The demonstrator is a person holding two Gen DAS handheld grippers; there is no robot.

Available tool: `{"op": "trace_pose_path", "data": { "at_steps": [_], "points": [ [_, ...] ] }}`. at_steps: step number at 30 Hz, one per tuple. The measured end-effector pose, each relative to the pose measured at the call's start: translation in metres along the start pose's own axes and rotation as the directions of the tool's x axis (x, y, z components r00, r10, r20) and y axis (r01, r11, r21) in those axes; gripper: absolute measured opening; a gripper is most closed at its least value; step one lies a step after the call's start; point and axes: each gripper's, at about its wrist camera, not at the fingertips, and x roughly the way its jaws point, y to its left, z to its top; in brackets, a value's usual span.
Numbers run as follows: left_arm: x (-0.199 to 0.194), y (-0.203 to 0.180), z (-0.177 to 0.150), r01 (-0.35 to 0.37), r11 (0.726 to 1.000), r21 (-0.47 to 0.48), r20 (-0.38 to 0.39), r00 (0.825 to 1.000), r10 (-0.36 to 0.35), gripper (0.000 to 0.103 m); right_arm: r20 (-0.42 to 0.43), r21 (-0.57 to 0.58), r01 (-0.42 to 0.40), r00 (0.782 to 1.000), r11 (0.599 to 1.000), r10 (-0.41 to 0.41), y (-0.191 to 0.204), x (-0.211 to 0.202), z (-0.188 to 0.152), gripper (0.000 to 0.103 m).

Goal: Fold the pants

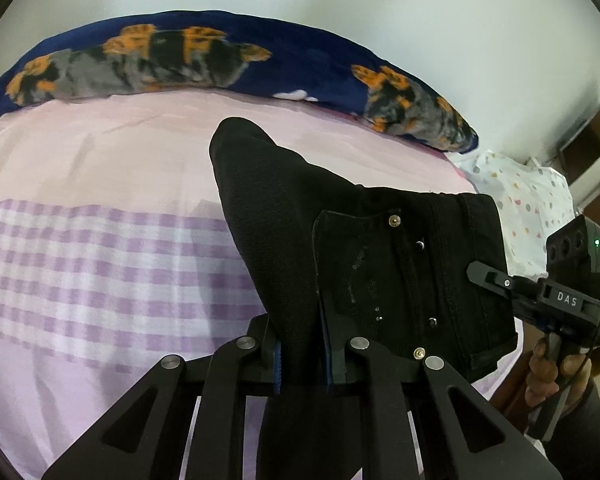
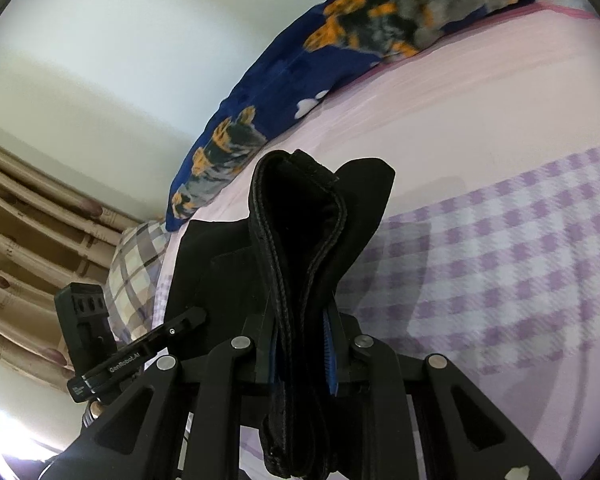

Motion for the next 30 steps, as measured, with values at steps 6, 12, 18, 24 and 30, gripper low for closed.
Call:
{"op": "trace_pose_path", "data": {
  "at_steps": [6,12,18,24,30],
  "points": [
    [-0.011,0.026,0.007,-0.026,0.999,-0.019,0.009,1.0,0.026,0.015,-0.033,-0.014,-0.01,0.999,1.0,0.01,0.019,0.03,0.005,0.018],
    [-0.017,0.051,0.017,-0.043,0.998,-0.045,0.016,0.999,0.044,0.015,-0.06,-0.02,-0.012,0.998,1.0,0.011,0.033,0.057,0.013,0.018],
    [-0.016,0.068,0.029,-0.058,0.997,-0.053,0.012,0.998,0.058,0.015,-0.081,-0.008,-0.018,0.997,1.0,0.017,0.039,0.08,0.022,0.018],
    [-0.017,0.082,0.047,-0.071,0.996,-0.048,0.016,0.997,0.071,0.015,-0.089,-0.008,-0.026,0.996,1.0,0.025,0.046,0.094,0.031,0.018],
    [-0.017,0.093,0.057,-0.081,0.995,-0.051,0.021,0.996,0.082,0.015,-0.093,-0.002,-0.037,0.995,0.999,0.037,0.049,0.104,0.037,0.018]
  ]
}}
